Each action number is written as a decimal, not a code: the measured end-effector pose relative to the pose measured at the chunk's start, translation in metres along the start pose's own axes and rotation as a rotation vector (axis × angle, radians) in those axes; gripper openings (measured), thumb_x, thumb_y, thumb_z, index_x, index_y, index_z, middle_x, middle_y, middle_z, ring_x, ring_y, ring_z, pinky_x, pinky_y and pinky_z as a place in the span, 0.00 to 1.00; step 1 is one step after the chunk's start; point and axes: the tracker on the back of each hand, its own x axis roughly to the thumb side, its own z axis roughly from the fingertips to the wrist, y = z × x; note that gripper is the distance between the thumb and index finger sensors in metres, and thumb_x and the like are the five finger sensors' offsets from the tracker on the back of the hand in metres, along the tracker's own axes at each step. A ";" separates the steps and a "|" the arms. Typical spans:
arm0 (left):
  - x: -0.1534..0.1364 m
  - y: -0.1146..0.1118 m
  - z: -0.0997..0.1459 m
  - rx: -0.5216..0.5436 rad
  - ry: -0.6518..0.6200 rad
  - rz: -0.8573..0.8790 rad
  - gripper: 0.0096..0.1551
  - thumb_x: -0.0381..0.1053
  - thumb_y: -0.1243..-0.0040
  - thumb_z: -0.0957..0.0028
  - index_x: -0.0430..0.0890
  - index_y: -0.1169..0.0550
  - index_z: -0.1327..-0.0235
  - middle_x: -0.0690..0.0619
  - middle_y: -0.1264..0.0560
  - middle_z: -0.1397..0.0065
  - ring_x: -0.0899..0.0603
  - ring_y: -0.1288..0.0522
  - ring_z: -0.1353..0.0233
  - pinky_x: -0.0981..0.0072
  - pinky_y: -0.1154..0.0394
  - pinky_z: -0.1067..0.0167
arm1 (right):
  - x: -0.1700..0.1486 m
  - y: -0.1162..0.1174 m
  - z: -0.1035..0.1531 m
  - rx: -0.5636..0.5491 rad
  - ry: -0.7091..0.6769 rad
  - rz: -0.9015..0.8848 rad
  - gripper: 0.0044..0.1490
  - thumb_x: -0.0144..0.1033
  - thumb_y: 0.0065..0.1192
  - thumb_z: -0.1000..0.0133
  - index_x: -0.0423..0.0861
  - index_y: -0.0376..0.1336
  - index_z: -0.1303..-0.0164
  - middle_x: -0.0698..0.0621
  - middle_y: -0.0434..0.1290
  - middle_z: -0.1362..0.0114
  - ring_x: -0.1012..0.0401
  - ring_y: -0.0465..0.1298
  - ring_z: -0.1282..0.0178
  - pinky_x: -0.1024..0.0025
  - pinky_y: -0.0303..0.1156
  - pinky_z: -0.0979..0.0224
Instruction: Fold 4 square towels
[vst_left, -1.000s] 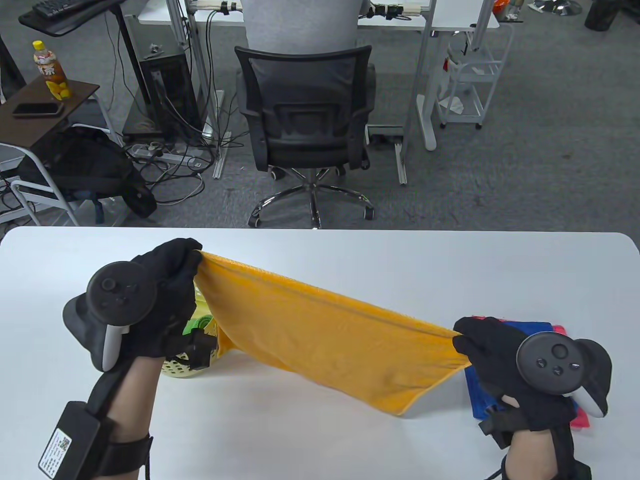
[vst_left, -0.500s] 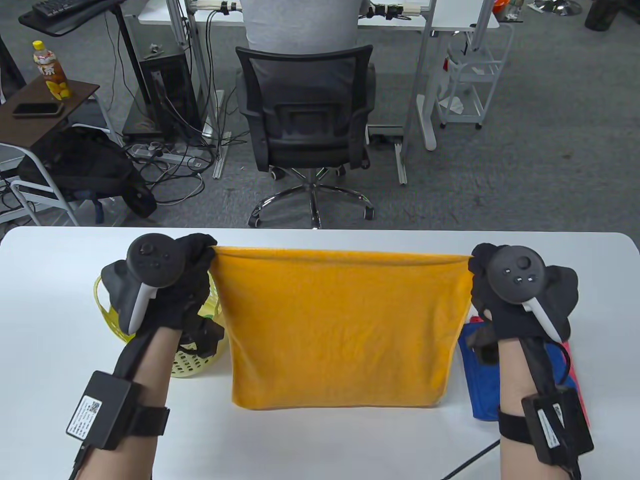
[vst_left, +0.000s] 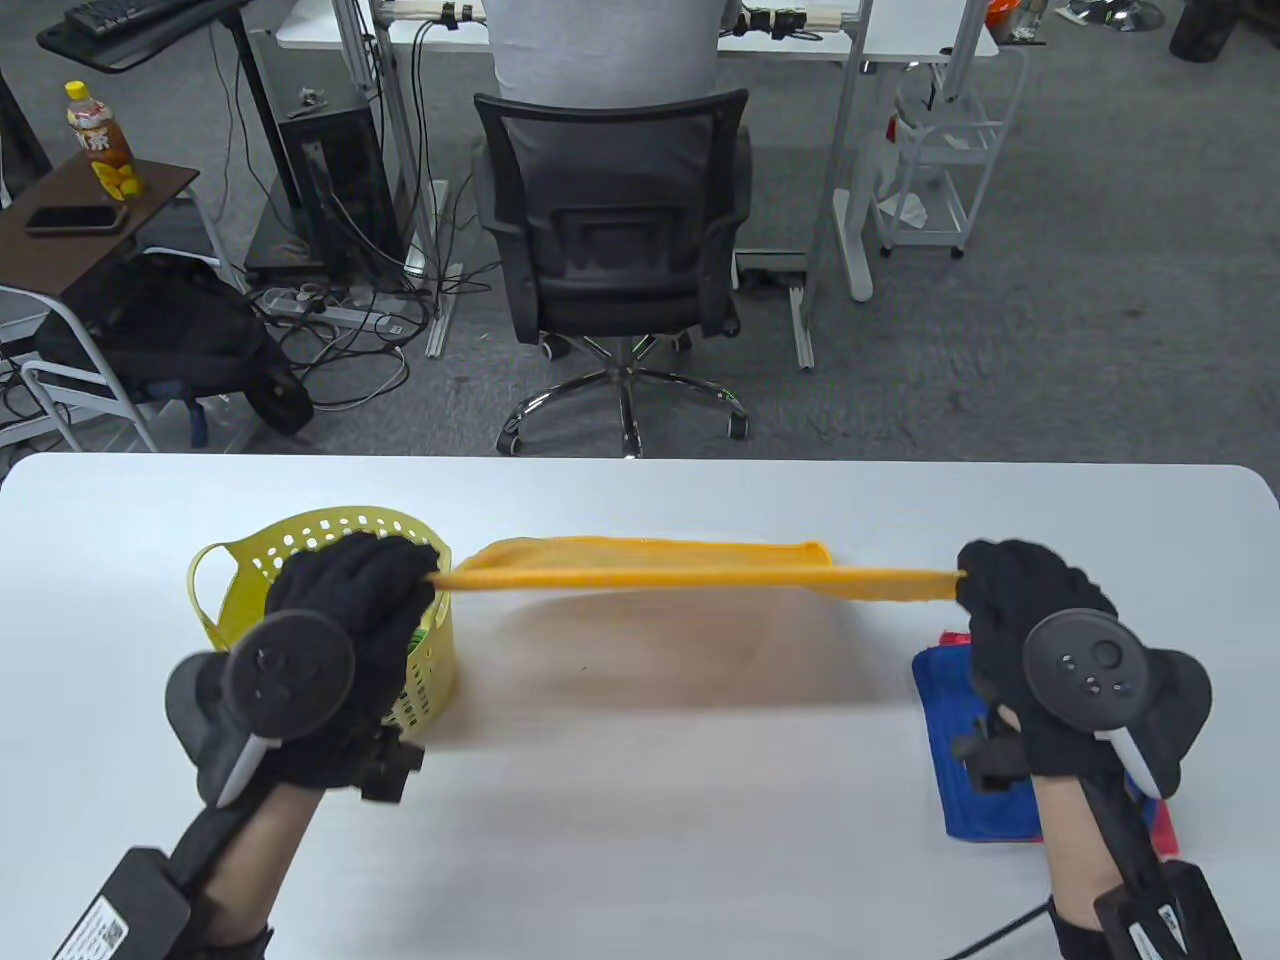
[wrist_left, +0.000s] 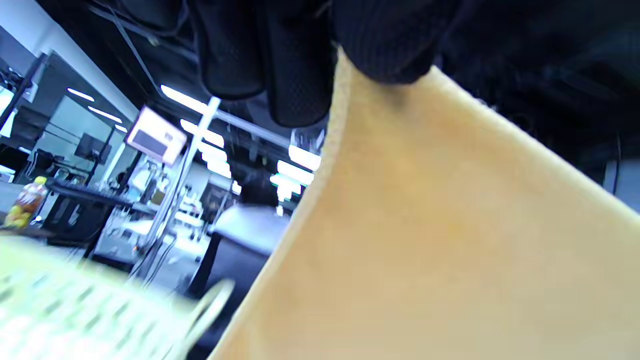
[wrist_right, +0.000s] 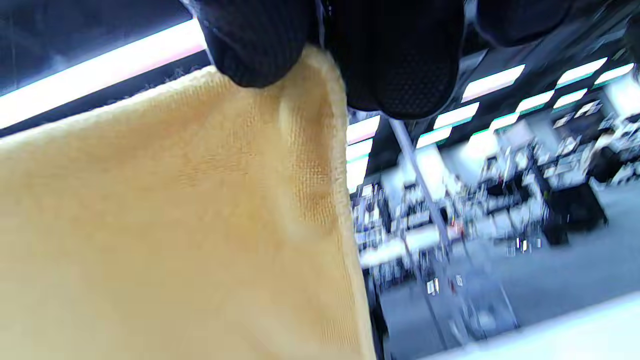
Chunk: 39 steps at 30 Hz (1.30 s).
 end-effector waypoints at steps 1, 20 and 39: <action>-0.007 -0.020 0.019 -0.067 -0.003 -0.035 0.21 0.55 0.36 0.47 0.60 0.17 0.40 0.56 0.19 0.29 0.41 0.25 0.21 0.42 0.38 0.18 | -0.007 0.019 0.016 0.093 -0.006 0.049 0.27 0.33 0.65 0.43 0.40 0.73 0.35 0.31 0.72 0.27 0.39 0.74 0.34 0.28 0.59 0.29; -0.041 -0.096 0.121 -0.530 0.100 -0.026 0.21 0.55 0.36 0.45 0.59 0.18 0.38 0.55 0.20 0.29 0.40 0.26 0.21 0.42 0.39 0.18 | -0.006 0.088 0.121 0.558 -0.121 0.323 0.27 0.32 0.65 0.43 0.38 0.73 0.35 0.30 0.70 0.23 0.37 0.71 0.30 0.27 0.56 0.28; -0.037 -0.215 0.011 -0.541 0.401 -0.243 0.31 0.58 0.41 0.43 0.57 0.28 0.24 0.50 0.28 0.19 0.38 0.26 0.21 0.41 0.38 0.19 | -0.039 0.223 0.000 0.564 0.136 0.596 0.37 0.43 0.65 0.46 0.43 0.65 0.26 0.31 0.58 0.15 0.35 0.61 0.21 0.24 0.49 0.26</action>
